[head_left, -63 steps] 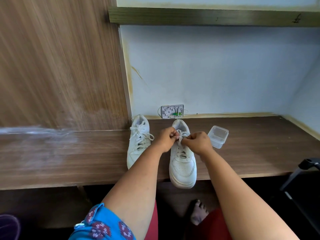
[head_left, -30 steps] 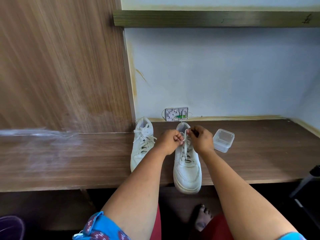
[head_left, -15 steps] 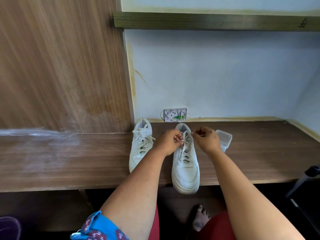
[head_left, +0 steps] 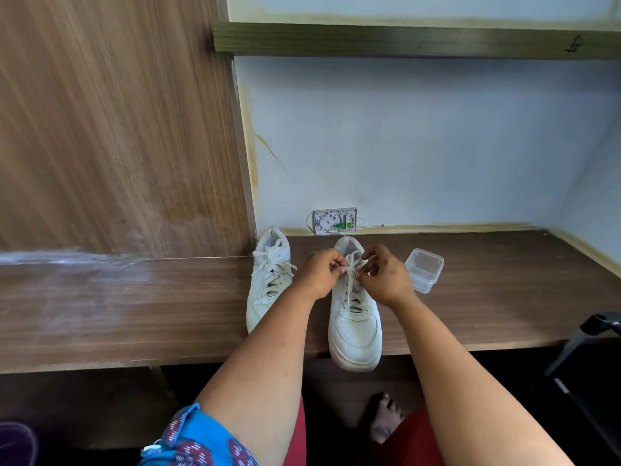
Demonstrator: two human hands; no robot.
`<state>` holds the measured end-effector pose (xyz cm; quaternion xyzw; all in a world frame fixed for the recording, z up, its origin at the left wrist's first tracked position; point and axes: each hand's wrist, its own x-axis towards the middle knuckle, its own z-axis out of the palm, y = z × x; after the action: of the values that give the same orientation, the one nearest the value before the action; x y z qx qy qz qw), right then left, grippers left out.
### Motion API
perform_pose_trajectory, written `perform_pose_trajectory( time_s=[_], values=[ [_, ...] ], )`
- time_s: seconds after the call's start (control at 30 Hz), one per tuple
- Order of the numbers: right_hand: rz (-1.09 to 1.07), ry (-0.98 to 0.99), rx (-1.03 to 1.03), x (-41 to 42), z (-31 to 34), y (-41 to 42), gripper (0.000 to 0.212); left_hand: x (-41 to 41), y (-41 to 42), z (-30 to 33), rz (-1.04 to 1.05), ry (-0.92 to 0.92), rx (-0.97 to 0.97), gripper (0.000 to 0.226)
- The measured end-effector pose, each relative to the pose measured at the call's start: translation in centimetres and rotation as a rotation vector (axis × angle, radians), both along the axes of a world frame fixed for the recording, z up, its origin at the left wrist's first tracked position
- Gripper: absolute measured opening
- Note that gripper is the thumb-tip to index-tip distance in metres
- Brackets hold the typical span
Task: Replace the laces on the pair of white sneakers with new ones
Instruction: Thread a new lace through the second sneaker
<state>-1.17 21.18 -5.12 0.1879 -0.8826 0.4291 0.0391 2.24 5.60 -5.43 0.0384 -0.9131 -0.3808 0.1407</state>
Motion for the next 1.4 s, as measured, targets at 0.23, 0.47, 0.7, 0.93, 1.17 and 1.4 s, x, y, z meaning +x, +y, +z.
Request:
perform_pose_trajectory(
  time_s=[0.23,0.47,0.7,0.93,1.17,1.4],
  values=[
    [0.009,-0.034,-0.001,-0.2,-0.2,0.4,0.024,0.4,-0.3,0.2,-0.033,-0.008,0.002,0.009],
    [0.055,0.045,0.02,0.1,0.1,0.2,0.017,0.4,0.7,0.3,-0.04,0.068,-0.254,0.011],
    [-0.015,0.037,0.079,-0.2,-0.4,-0.3,0.004,-0.4,0.7,-0.2,-0.072,-0.069,-0.285,0.018],
    [-0.009,0.137,0.098,-0.3,-1.1,-0.4,0.008,-0.4,0.4,0.0,-0.06,-0.077,-0.07,0.008],
    [0.023,0.173,0.165,-0.4,-1.5,-0.3,0.008,-0.2,0.0,0.3,-0.081,-0.049,0.001,0.007],
    [0.031,0.198,0.225,0.2,-0.8,-0.4,0.013,0.6,-0.5,1.2,-0.032,0.041,-0.199,0.013]
  ],
)
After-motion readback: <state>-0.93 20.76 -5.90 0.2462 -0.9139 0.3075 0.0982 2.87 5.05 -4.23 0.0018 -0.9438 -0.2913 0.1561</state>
